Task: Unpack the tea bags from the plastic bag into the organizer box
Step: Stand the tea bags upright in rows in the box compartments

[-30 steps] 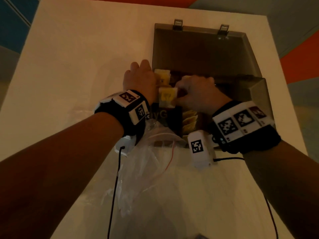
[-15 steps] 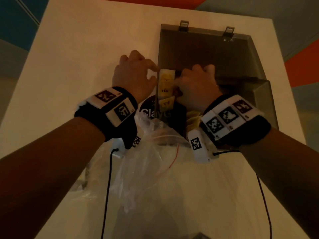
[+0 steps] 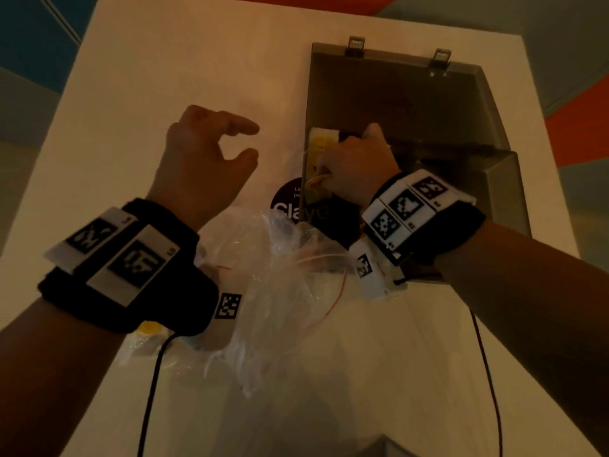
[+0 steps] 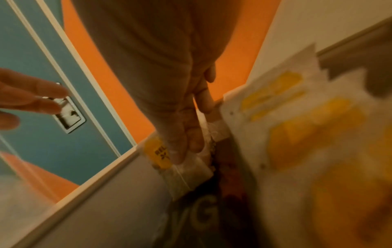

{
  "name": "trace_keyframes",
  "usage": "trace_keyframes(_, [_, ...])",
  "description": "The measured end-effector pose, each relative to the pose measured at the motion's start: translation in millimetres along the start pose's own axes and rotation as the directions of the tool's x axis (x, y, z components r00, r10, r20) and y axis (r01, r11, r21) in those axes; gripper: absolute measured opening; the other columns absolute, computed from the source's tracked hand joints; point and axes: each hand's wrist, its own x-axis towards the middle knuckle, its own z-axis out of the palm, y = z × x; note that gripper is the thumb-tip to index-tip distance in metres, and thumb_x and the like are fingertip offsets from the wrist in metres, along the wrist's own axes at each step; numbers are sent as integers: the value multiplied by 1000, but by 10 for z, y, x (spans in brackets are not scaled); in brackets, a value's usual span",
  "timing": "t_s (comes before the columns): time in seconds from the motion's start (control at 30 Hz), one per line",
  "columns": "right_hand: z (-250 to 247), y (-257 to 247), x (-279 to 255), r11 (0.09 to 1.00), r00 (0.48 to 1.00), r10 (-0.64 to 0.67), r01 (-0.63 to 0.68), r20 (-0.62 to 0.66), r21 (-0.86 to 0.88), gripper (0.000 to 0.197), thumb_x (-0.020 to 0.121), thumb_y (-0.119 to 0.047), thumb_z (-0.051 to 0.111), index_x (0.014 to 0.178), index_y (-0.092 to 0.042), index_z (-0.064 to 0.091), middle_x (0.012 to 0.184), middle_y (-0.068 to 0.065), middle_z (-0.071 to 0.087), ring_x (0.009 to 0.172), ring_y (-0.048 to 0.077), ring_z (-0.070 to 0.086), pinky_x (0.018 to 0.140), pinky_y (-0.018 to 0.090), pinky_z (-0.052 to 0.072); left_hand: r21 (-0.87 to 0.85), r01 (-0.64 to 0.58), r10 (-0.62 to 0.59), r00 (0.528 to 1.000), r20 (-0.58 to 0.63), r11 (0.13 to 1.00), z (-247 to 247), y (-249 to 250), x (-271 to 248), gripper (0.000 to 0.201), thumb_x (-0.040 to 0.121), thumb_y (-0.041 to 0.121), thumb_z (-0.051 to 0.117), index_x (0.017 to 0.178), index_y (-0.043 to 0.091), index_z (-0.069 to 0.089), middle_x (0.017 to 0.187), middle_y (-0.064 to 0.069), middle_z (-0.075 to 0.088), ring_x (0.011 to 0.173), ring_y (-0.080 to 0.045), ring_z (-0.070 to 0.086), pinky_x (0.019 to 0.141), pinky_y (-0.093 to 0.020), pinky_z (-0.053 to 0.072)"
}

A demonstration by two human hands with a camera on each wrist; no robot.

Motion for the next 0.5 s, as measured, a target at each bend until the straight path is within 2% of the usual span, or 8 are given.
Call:
trace_keyframes(0.07, [5,25,45,997,999,43,-43,10,66,22,90,-37,42,81,-23,56,59,-5,40,72,20,45,91,39,28,-17,-7,7,1000,-15,1000,-29,-25,-34,29,84,16,59,113,20,62,118,-10,51,73,-9,40,73,-8,28])
trace_keyframes(0.17, [23,50,25,995,997,47,-52,58,89,25,89,-41,45,82,-21,57,60,-5,41,75,22,50,90,40,28,-12,16,-16,1000,-21,1000,-93,-84,-96,29,84,18,59,113,20,61,106,2,44,59,-4,44,62,-4,29])
trace_keyframes(0.27, [-17,104,-37,986,993,89,-100,81,135,33,86,-50,47,88,-22,64,74,-4,55,80,21,51,94,42,26,-9,53,-53,998,-25,999,-167,-189,-199,28,85,18,59,113,21,61,106,4,43,58,-4,44,59,-6,30])
trace_keyframes(0.37, [-156,217,-126,958,986,154,-164,57,235,22,85,-48,52,88,-28,60,89,-6,55,86,16,46,103,44,22,2,108,-108,993,-37,994,-245,-323,-334,28,84,19,59,112,24,61,107,6,45,61,-5,46,57,4,31])
trace_keyframes(0.43, [-223,273,-189,946,990,133,-144,56,290,13,88,-37,53,89,-27,60,92,-5,55,93,18,50,104,45,24,2,137,-136,990,-38,991,-290,-417,-426,28,84,20,60,112,25,61,106,6,46,65,-4,48,56,7,29])
trace_keyframes(0.5, [-236,247,-236,951,986,-5,-46,165,306,15,89,-28,52,96,-26,65,101,-3,61,97,17,53,95,38,35,-9,150,-150,988,-45,989,-328,-487,-492,28,84,20,60,111,27,60,104,7,47,67,9,49,55,7,29])
